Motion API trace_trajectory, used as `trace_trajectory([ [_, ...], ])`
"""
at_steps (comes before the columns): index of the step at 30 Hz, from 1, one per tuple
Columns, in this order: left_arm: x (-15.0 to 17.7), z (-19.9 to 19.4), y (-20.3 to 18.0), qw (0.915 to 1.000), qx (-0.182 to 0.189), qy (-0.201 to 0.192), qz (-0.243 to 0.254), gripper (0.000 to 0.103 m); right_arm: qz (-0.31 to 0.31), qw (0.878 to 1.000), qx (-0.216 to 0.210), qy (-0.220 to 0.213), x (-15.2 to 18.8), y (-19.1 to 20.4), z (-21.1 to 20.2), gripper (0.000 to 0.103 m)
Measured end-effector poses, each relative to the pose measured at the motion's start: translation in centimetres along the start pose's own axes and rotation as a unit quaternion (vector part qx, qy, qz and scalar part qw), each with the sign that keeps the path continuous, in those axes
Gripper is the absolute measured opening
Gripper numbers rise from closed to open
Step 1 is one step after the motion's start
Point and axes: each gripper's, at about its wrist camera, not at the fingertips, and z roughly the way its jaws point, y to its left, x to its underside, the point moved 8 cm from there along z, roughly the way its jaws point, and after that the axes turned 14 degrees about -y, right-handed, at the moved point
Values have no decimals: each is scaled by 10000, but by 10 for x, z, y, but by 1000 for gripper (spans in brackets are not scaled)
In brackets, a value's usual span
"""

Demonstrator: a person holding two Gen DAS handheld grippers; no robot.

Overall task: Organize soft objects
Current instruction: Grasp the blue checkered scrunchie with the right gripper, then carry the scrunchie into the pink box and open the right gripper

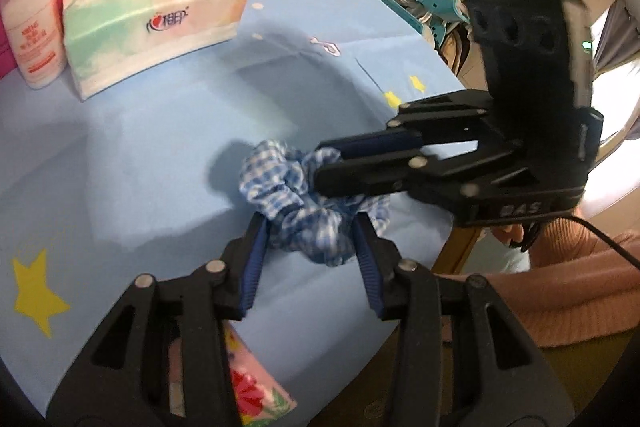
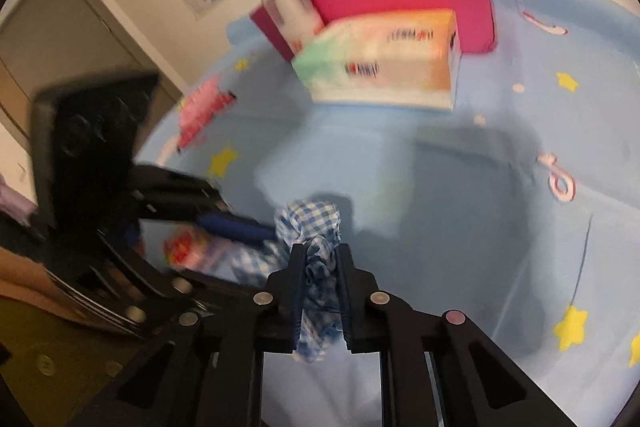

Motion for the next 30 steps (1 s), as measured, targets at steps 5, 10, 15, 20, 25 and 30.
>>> trace_trajectory([
  [5, -32, -10, -1, 9993, 147, -337, 14, 31, -195, 9988, -12, -457, -37, 6, -15, 12],
  [10, -78, -27, 6, 9970, -31, -760, 157, 27, -464, 9946, 99, -924, -86, 3, -23, 12],
  [15, -128, -38, 24, 9928, -386, -1112, 213, 27, -574, 9896, 177, -1307, -143, -7, -23, 12],
  [20, -180, -36, 42, 9880, -688, -1371, 160, 27, -586, 9862, 246, -1528, -195, -18, -7, 12],
  [25, -216, -27, 68, 9853, -958, -1416, 17, 27, -537, 9847, 345, -1623, -228, -30, 7, 12],
  [30, -233, -13, 93, 9839, -1213, -1310, -126, 27, -408, 9849, 523, -1600, -246, -51, 29, 12],
])
